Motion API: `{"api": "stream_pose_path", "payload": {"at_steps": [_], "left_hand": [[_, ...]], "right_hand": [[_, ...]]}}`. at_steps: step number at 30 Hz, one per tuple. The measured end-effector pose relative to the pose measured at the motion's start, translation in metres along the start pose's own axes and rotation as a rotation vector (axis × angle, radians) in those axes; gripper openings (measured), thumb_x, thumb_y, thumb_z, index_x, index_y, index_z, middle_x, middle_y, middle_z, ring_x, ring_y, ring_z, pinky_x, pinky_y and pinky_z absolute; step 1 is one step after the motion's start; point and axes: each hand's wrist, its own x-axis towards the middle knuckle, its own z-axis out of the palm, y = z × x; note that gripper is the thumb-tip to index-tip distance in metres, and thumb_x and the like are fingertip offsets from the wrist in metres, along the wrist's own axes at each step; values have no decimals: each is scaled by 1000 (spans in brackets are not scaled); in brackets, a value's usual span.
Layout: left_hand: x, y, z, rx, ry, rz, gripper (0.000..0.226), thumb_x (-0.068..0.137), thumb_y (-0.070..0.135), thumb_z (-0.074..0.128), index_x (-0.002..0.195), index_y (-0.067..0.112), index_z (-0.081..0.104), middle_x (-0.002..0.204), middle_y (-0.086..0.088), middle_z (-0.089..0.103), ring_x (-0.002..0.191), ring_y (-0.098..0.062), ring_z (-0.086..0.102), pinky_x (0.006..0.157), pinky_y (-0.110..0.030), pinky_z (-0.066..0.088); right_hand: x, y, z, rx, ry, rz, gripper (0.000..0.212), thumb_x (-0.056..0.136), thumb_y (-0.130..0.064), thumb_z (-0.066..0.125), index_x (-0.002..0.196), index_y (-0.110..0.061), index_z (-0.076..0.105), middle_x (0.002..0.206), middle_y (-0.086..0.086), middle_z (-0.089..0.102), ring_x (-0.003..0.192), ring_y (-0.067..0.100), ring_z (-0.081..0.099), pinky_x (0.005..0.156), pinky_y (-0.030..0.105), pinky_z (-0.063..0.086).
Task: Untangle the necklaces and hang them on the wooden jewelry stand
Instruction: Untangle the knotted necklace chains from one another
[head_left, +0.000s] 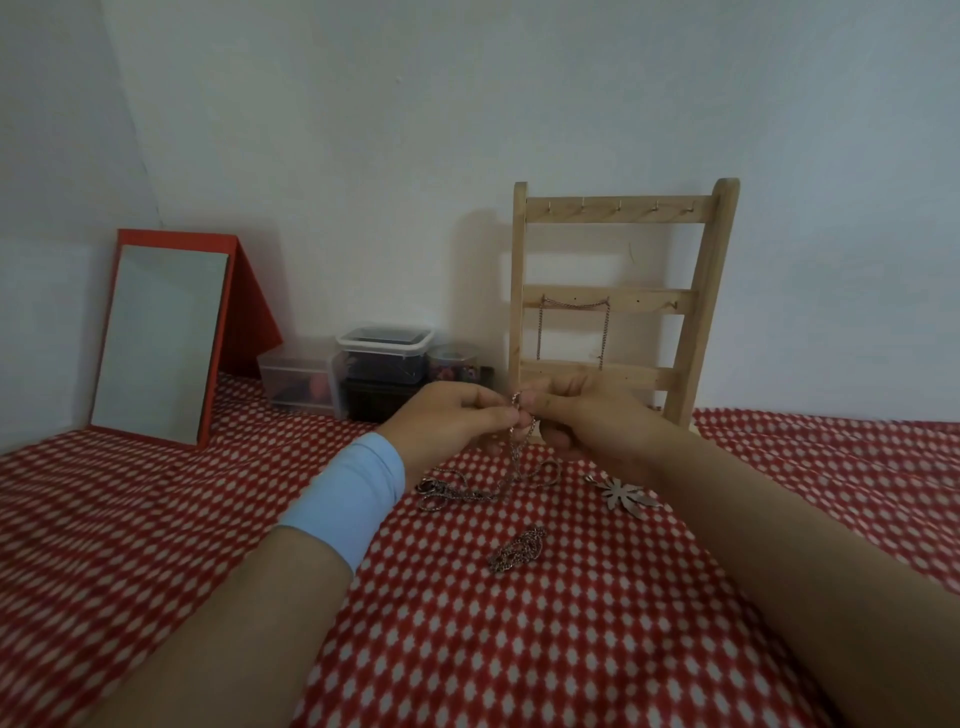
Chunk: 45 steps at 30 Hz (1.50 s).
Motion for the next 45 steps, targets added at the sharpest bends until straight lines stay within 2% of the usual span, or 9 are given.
{"api": "stream_pose_path", "payload": {"at_steps": [9,18,21,23,26,30,34,42,45], "left_hand": [[-8,6,-15,333,-201,-134,21,89,30,66,92,12,76,81,-1,73,75,-10,65,78,-28,52],[-1,8,-26,119,176,113,16,91,20,63,77,20,71,56,9,58,62,-10,53,71,-29,45],[-3,7,-25,20,148,65,13,93,17,62,83,15,70,54,5,56,52,-9,53,72,-34,52],[-4,8,-24,-46,166,49,9,92,15,63,86,13,69,54,8,55,48,-4,52,67,-34,57],[0,7,-33,251,335,188,5,88,23,68,84,23,72,78,12,68,76,-4,63,81,-29,52],[-2,7,-51,704,508,249,15,84,47,66,82,33,71,91,12,69,88,-12,62,83,-34,51],[-13,18,-61,913,565,245,36,87,58,57,77,27,73,78,6,68,76,-16,61,62,-28,41],[-8,2,-74,1131,83,-277,31,97,31,48,108,14,72,116,-8,67,103,-26,62,95,-36,50],[-4,0,-59,816,61,-28,28,90,6,58,117,9,67,109,-6,68,104,-25,63,89,-25,50]], "right_hand": [[-1,0,4,2,-74,85,35,104,-11,52,79,-20,74,62,-3,55,48,8,35,45,22,28],[-6,-6,3,-347,133,-63,27,97,-31,66,74,-17,70,58,-7,55,58,14,48,72,27,46],[-7,-8,1,-125,93,-13,39,101,-30,58,64,-20,63,57,-5,56,61,14,56,93,35,51],[-7,-8,-4,59,25,11,48,103,-25,55,56,-26,57,52,-5,41,50,15,41,74,34,53],[-3,-3,-8,-267,114,-23,31,98,-26,65,70,-13,61,55,-2,47,47,11,39,49,22,41],[4,4,-7,-638,240,-37,39,90,-37,72,86,1,69,78,19,66,66,16,56,67,33,52],[1,5,-12,-963,357,70,47,97,-54,57,76,-14,71,69,1,66,63,14,60,63,29,50],[-1,-5,-8,-415,368,98,39,99,-48,55,81,-18,71,72,-9,52,66,8,45,64,24,35],[-6,-14,4,-469,260,10,30,101,-36,57,83,-18,72,70,-10,57,67,6,49,63,20,39]]}}
